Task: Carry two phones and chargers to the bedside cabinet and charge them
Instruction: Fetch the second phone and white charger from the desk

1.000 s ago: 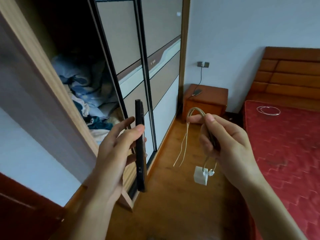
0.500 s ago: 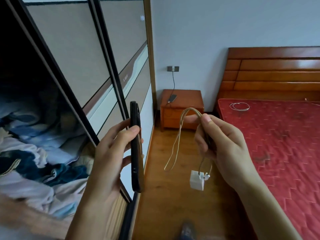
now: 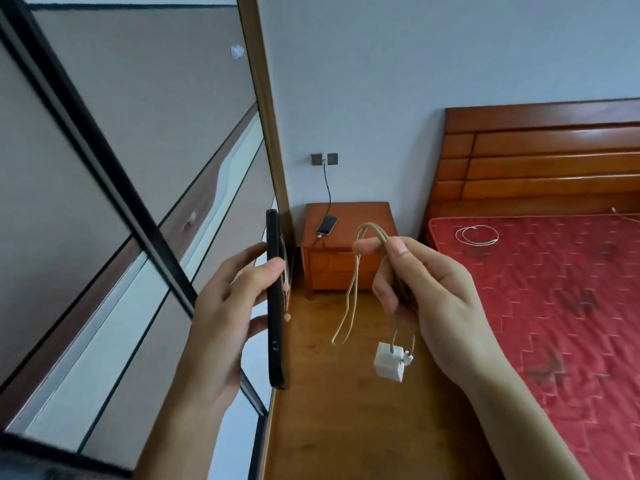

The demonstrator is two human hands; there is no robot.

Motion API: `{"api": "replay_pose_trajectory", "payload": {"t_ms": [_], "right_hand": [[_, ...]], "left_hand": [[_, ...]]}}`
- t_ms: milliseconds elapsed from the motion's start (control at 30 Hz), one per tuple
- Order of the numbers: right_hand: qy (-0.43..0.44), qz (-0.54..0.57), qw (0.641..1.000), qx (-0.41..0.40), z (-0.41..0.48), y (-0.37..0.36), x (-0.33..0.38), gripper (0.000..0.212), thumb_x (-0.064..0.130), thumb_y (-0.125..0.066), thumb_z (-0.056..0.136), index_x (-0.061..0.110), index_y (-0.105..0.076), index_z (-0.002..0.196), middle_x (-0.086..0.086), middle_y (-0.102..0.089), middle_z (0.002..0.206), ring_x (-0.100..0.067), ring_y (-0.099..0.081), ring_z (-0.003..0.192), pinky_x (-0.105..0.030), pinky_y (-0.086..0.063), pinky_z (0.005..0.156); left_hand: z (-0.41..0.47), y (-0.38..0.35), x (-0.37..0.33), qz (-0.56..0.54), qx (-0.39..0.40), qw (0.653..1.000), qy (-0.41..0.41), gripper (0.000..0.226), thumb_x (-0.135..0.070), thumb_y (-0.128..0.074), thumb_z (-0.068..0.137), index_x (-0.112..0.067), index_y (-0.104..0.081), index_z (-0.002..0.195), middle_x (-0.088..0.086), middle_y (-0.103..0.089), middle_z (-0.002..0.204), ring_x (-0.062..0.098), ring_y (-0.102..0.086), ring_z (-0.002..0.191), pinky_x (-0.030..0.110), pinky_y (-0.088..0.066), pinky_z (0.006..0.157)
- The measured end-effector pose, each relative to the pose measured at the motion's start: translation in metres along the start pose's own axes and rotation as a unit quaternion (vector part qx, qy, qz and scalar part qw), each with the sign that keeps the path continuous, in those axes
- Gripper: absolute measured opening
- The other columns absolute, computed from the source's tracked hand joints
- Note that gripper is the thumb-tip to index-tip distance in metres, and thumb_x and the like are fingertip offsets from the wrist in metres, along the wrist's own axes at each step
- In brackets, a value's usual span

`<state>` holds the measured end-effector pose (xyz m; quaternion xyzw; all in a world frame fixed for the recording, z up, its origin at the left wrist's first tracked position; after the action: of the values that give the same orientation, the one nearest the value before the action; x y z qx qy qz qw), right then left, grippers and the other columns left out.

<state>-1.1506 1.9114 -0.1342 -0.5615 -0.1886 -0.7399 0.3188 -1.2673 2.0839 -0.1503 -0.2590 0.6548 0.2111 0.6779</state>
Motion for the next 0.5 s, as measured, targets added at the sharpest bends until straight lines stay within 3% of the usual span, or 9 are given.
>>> {"api": "replay_pose_trajectory", "payload": {"t_ms": [133,400,500], "right_hand": [[-0.012,-0.016,1.0,0.004,0.068,0.024,-0.014,0.035,0.035,-0.041,0.102,0.018,-0.071,0.109,0.001,-0.053,0.06,-0.013,-0.042,0.05,-0.02,-0.035,0.044],[-0.04,-0.024,0.999,-0.024,0.184,0.056,-0.065,0.031,0.039,-0.049,0.097,0.022,-0.072,0.108,0.003,-0.054,0.059,-0.013,-0.042,0.049,-0.021,-0.034,0.044],[-0.046,-0.023,0.998,-0.03,0.234,0.061,-0.085,0.03,0.033,-0.048,0.098,0.018,-0.071,0.108,0.003,-0.054,0.058,-0.009,-0.043,0.048,-0.017,-0.035,0.044]], "left_hand": [[0.075,-0.018,0.003,0.005,-0.005,1.0,0.018,0.045,-0.048,-0.067,0.072,-0.031,-0.072,0.113,0.008,-0.076,0.099,0.019,-0.074,0.094,0.03,-0.057,0.068],[0.212,-0.04,0.02,0.017,-0.002,0.999,0.048,0.053,-0.048,-0.066,0.071,-0.031,-0.067,0.121,0.006,-0.076,0.098,0.023,-0.073,0.095,0.022,-0.057,0.059],[0.27,-0.045,0.024,0.02,0.012,0.999,0.047,0.059,-0.045,-0.079,0.069,-0.028,-0.066,0.124,0.004,-0.076,0.099,0.023,-0.072,0.097,0.023,-0.058,0.062]]}}
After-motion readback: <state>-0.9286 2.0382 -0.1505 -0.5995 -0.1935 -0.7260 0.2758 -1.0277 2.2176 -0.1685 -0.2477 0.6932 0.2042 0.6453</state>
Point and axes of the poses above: each hand's wrist, its own z-axis towards the middle knuckle, its own y-axis out of the back of the hand, x = y × z, the point moved 3 cm from there along z, towards the middle knuckle
